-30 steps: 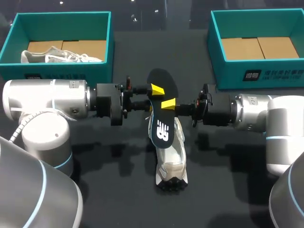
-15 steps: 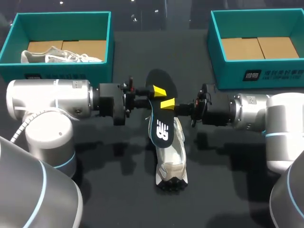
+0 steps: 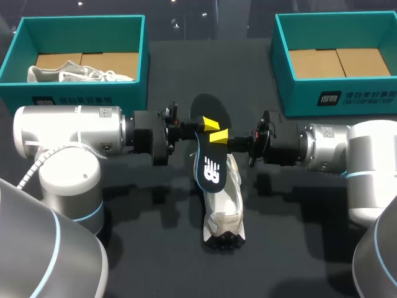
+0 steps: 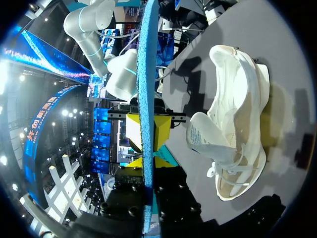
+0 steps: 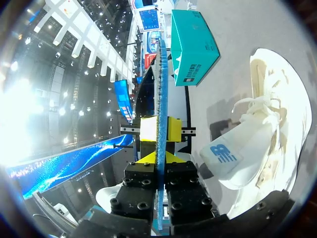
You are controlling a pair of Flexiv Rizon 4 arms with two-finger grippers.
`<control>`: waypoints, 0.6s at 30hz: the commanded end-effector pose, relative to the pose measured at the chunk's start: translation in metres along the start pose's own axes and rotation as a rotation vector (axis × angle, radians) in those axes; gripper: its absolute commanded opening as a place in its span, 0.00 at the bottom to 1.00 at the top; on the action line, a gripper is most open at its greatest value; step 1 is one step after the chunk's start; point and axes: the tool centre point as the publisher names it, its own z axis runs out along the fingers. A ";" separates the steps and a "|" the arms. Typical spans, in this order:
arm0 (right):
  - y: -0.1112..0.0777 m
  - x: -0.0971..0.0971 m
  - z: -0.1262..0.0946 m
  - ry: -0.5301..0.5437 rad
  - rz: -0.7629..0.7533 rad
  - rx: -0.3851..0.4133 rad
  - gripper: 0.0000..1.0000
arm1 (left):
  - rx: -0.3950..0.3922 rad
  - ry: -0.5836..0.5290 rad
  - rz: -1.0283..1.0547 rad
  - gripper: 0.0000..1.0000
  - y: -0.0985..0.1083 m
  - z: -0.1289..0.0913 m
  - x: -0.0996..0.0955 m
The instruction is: Take the shoe out of the shoebox, open the shoe tongue, remove and reinsert the insole, then place the shoe into the shoebox
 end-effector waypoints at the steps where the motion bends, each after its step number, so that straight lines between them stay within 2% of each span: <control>1: 0.001 -0.002 0.000 0.009 0.003 0.004 0.00 | -0.001 -0.003 0.000 0.00 0.002 0.003 0.002; 2: 0.002 -0.002 -0.001 0.013 0.003 0.000 0.00 | -0.001 -0.005 -0.002 0.00 0.002 0.002 0.002; 3: 0.002 -0.002 -0.003 0.016 0.002 -0.002 0.21 | -0.001 -0.007 -0.002 0.00 0.002 0.001 0.002; 4: 0.002 -0.002 -0.005 0.019 0.000 -0.007 0.46 | -0.001 -0.008 -0.003 0.00 0.003 0.000 0.001; 5: 0.003 -0.001 -0.007 0.023 -0.005 -0.012 1.00 | 0.000 -0.009 -0.004 0.00 0.003 -0.002 0.001; 11: 0.002 0.003 -0.026 0.032 -0.047 -0.031 1.00 | -0.008 -0.004 -0.007 0.00 0.004 -0.012 0.001; 18: 0.001 0.009 -0.058 -0.013 -0.183 0.011 1.00 | 0.010 0.027 -0.040 0.00 -0.003 -0.035 -0.002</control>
